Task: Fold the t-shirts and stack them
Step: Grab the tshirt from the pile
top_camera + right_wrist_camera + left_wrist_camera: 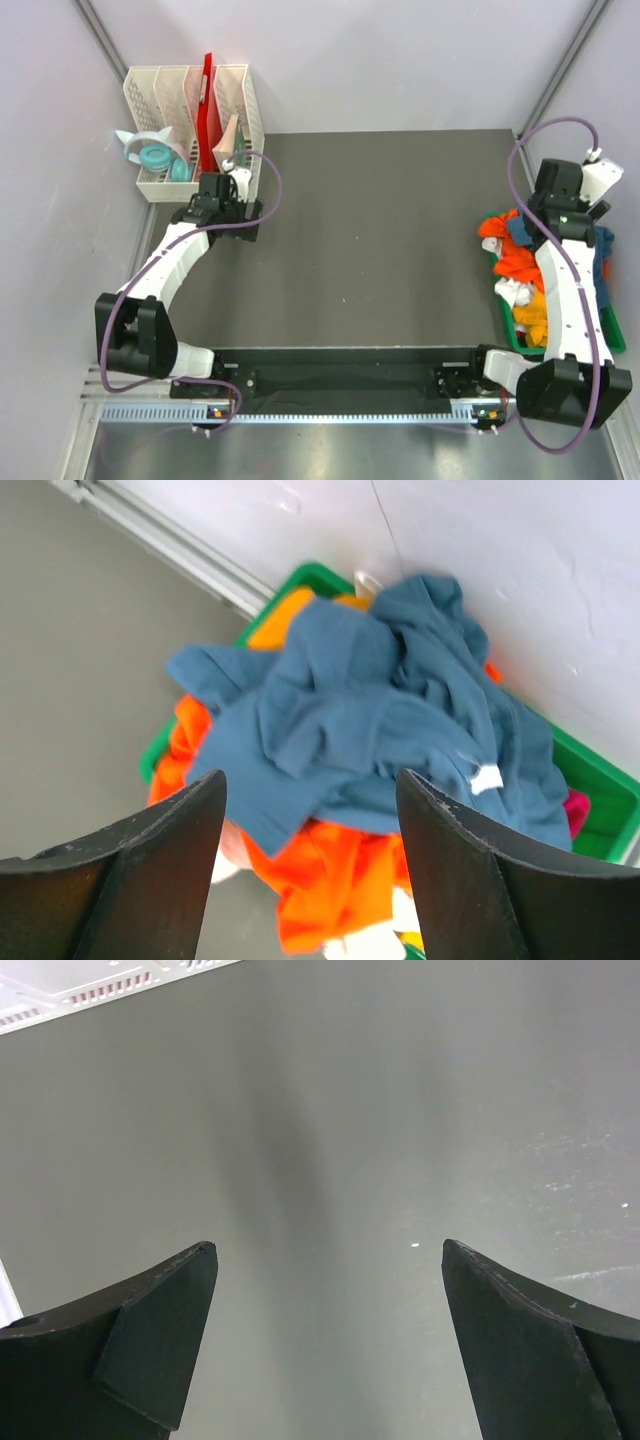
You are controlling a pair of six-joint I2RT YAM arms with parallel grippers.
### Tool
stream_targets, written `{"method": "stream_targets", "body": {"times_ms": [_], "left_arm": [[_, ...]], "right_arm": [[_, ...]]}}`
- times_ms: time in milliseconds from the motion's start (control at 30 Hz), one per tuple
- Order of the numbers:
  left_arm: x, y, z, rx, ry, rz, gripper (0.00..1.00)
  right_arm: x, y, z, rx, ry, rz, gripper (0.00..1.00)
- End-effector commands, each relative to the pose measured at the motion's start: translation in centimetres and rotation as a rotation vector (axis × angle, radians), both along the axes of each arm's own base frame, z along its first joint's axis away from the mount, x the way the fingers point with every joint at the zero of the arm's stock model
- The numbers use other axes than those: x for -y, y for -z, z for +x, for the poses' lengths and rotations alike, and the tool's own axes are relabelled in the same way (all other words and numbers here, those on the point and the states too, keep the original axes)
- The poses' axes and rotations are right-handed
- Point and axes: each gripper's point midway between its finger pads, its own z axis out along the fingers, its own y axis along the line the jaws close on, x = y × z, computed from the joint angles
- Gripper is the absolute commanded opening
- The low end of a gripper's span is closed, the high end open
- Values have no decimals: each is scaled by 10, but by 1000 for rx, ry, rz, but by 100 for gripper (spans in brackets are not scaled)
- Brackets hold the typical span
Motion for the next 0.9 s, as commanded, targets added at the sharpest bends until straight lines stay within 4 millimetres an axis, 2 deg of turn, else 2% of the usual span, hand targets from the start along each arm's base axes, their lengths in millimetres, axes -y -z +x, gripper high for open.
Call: {"method": "stream_targets", "body": {"times_ms": [0, 133, 233, 433, 633, 700, 767, 833, 867], "left_arm": [[12, -12, 10, 70, 15, -92, 98], [18, -13, 13, 71, 11, -129, 98], [19, -13, 14, 70, 8, -138, 98], [20, -10, 16, 45, 16, -134, 98], [23, -5, 18, -2, 25, -143, 97], [24, -1, 18, -22, 25, -142, 97], [24, -2, 18, -31, 27, -143, 96], [24, -6, 19, -29, 33, -141, 96], [24, -6, 17, -35, 33, -137, 95]], "right_arm": [[13, -5, 9, 22, 56, 54, 68], [29, 18, -2, -23, 121, 80, 69], [37, 28, -9, -49, 154, 80, 68], [33, 49, -6, -70, 143, 114, 62], [33, 80, -17, -114, 165, 144, 62], [32, 92, -20, -118, 172, 168, 55], [30, 100, -22, -117, 166, 184, 40], [28, 99, -22, -98, 157, 186, 33], [26, 99, -20, -87, 143, 191, 24]]}}
